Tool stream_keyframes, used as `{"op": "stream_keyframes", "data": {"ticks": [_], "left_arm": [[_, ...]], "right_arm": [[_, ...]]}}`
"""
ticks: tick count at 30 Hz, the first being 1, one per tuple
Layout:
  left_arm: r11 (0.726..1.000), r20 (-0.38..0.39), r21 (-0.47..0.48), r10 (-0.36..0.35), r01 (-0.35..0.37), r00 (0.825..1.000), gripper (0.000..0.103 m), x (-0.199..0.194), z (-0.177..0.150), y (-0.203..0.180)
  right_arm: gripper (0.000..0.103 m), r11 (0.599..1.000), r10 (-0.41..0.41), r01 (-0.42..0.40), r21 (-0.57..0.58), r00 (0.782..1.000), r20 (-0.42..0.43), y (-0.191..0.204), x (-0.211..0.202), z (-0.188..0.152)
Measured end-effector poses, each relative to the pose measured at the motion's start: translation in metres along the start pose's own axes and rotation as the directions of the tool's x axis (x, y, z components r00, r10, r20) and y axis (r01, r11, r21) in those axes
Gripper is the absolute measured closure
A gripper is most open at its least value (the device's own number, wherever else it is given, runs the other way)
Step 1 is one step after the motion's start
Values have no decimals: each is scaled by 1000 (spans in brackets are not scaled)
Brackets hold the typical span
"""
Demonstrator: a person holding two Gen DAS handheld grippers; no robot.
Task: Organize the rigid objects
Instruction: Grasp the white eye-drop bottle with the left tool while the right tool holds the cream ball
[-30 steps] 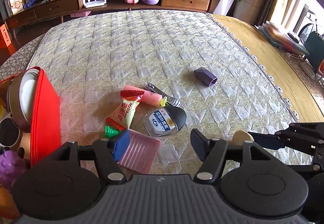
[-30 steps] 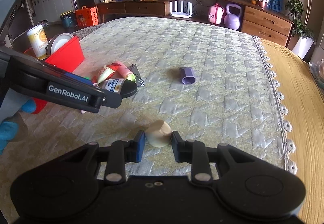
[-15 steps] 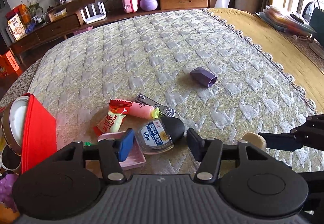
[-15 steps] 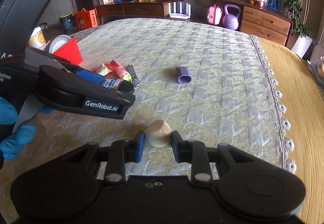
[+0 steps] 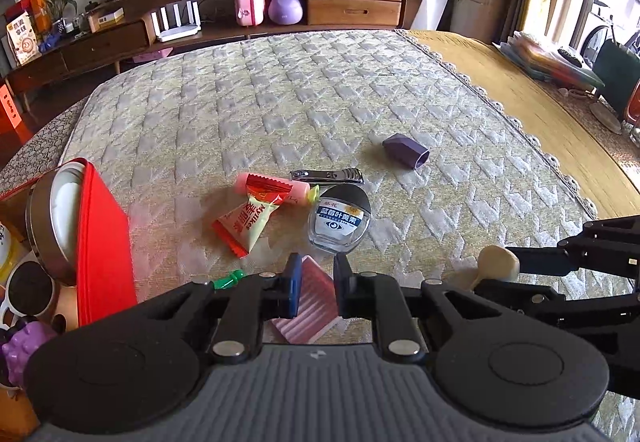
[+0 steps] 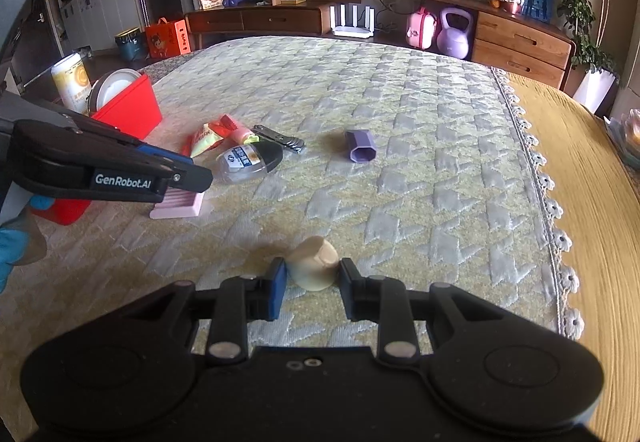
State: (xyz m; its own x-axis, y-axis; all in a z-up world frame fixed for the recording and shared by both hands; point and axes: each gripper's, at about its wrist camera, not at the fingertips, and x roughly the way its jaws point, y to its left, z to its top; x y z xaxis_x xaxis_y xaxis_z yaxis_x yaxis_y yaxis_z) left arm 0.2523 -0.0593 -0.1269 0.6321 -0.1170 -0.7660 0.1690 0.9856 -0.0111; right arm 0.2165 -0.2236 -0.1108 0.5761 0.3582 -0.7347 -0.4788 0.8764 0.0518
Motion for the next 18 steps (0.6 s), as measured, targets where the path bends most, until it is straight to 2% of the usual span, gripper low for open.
{"op": "stream_keyframes", "data": {"ticks": [6,8,10,13,14,16,18], "left_arm": [[1000,27,21,-18,17,999,86,-12,5,-1],[999,26,39,-26,24,999,82,-9,8,-4],[999,16,40,-11,10,1000,76,-2,12,-6],[999,-13,18,-27,27,1000,68,13,18,-9],[999,-23,16,-35,35,999,57,18,20,-10],[999,-7,26,-42,43,999,47,21,22,-13],[998,3,54,-38,38,999,47,24,24,-18]], "right_arm": [[75,1000,6,-6,-1,1000,-3,-1,-2,-1],[75,1000,8,-8,-1,1000,-3,-1,-1,0],[75,1000,6,-6,-1,1000,-2,-1,-1,0],[75,1000,8,-8,4,1000,-3,-2,0,0],[75,1000,9,-9,5,1000,-3,-2,0,-1],[75,1000,10,-10,4,1000,-3,-2,0,0],[75,1000,11,-11,4,1000,-3,-1,0,0]]}}
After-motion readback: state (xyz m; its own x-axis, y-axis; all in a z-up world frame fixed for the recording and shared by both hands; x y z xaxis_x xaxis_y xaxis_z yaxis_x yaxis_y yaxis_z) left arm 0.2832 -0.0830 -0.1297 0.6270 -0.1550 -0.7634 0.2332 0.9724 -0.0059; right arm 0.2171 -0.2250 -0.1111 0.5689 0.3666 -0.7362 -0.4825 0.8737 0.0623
